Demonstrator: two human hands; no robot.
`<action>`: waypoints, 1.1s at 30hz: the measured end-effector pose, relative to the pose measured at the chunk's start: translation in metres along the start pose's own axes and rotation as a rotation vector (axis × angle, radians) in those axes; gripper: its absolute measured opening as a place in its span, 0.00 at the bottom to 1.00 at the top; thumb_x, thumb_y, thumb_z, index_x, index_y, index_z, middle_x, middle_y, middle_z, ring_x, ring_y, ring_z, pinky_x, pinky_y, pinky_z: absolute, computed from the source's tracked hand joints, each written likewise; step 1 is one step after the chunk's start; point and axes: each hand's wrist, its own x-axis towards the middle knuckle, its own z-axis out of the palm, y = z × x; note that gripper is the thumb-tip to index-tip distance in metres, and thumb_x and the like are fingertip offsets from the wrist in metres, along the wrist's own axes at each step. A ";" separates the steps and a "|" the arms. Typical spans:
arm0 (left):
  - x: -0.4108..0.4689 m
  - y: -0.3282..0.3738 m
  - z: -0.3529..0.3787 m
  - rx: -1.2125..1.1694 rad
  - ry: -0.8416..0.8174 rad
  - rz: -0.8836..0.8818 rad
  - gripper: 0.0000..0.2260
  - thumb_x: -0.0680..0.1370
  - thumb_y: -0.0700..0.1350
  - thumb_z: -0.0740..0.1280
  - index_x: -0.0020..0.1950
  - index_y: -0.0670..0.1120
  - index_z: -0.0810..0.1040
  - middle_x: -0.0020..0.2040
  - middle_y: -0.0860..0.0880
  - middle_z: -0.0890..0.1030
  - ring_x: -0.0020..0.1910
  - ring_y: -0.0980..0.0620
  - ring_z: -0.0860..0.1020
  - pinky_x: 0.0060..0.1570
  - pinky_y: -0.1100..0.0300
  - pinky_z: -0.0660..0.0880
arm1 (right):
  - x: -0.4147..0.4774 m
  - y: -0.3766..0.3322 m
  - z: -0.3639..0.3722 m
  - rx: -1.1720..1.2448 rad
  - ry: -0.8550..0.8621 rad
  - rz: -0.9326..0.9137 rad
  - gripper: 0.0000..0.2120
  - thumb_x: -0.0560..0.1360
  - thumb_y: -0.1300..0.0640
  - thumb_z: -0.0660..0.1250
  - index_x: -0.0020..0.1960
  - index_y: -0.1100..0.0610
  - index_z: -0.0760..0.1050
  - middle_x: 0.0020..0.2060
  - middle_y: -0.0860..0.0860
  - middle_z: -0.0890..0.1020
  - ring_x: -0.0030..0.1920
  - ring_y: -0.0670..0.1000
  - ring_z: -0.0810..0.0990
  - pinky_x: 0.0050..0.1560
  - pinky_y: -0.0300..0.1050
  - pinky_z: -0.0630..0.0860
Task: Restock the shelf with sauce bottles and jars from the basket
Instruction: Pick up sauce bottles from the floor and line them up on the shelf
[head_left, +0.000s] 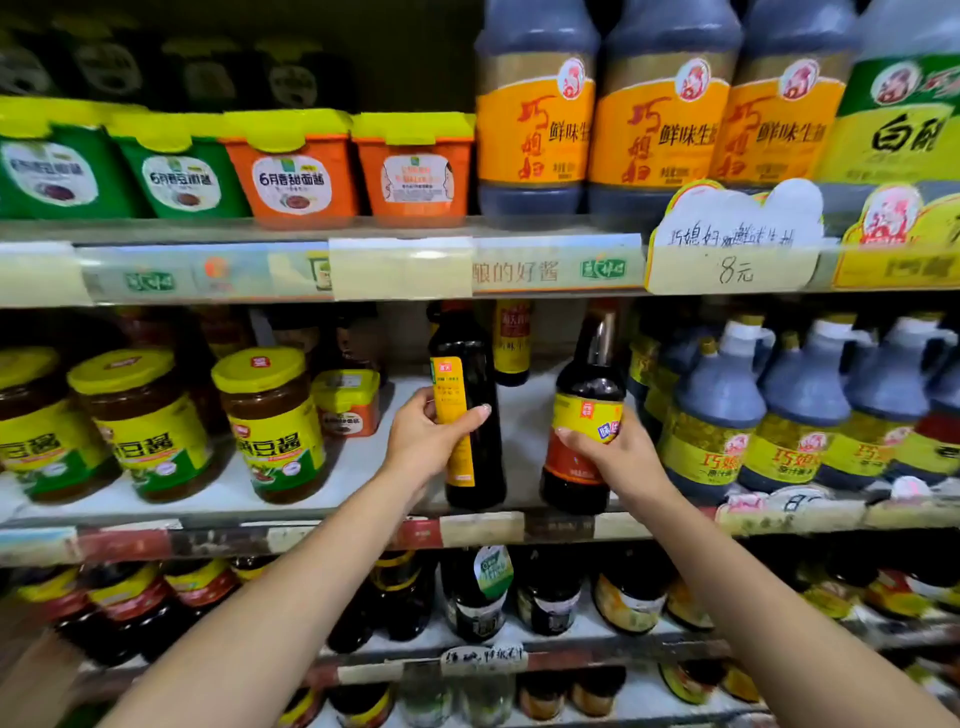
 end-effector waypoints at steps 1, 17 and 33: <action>0.007 0.000 0.003 0.001 0.001 0.011 0.14 0.65 0.45 0.76 0.43 0.52 0.74 0.41 0.56 0.81 0.40 0.60 0.80 0.39 0.65 0.73 | 0.005 0.001 -0.001 0.005 0.013 -0.006 0.25 0.65 0.61 0.75 0.58 0.59 0.68 0.48 0.56 0.80 0.48 0.56 0.79 0.50 0.49 0.77; 0.055 -0.034 0.017 0.141 0.040 0.165 0.25 0.62 0.45 0.78 0.53 0.52 0.70 0.43 0.62 0.78 0.41 0.69 0.77 0.40 0.73 0.72 | 0.048 0.031 0.014 -0.179 0.187 -0.167 0.32 0.61 0.57 0.78 0.59 0.58 0.66 0.44 0.44 0.76 0.46 0.48 0.76 0.45 0.38 0.71; 0.046 -0.052 0.026 0.142 -0.059 0.104 0.38 0.57 0.44 0.81 0.60 0.54 0.63 0.55 0.52 0.76 0.56 0.51 0.75 0.55 0.53 0.73 | 0.039 0.050 -0.011 -0.291 -0.053 -0.051 0.35 0.54 0.53 0.82 0.56 0.51 0.68 0.48 0.47 0.79 0.48 0.47 0.79 0.49 0.41 0.74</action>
